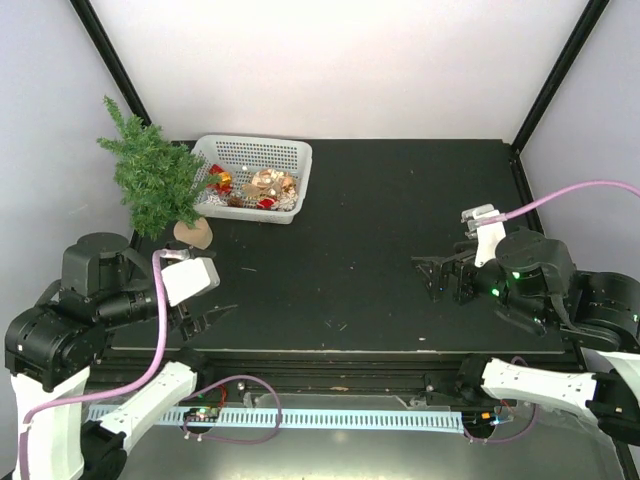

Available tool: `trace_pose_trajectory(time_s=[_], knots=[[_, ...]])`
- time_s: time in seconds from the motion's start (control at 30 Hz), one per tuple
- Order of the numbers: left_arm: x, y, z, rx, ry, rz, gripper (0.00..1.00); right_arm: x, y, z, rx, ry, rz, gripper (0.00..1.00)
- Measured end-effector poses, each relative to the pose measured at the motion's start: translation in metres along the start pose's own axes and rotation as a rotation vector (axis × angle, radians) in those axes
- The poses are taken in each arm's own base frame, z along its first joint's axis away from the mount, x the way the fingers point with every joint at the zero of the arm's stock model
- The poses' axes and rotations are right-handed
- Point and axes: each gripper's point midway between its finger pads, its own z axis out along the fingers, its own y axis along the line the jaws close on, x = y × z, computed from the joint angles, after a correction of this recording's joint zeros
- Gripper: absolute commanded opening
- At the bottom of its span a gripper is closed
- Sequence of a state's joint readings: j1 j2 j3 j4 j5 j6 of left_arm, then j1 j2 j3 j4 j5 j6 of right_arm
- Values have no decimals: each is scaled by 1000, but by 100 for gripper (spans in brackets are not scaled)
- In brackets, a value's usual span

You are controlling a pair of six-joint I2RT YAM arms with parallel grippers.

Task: Decorate the small christmas tree

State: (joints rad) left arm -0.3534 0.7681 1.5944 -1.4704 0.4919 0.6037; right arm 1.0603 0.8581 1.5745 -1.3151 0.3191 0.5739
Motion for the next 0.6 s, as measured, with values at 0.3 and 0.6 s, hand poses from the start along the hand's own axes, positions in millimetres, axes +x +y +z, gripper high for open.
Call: trace_pose_trajectory(time_s=[0.3, 0.6], knots=[[1, -4, 2, 23, -6, -14, 99, -3, -1, -6, -14, -26, 13, 100], [4, 26, -1, -140, 18, -99, 98, 1, 4, 5, -31, -24, 25, 100]])
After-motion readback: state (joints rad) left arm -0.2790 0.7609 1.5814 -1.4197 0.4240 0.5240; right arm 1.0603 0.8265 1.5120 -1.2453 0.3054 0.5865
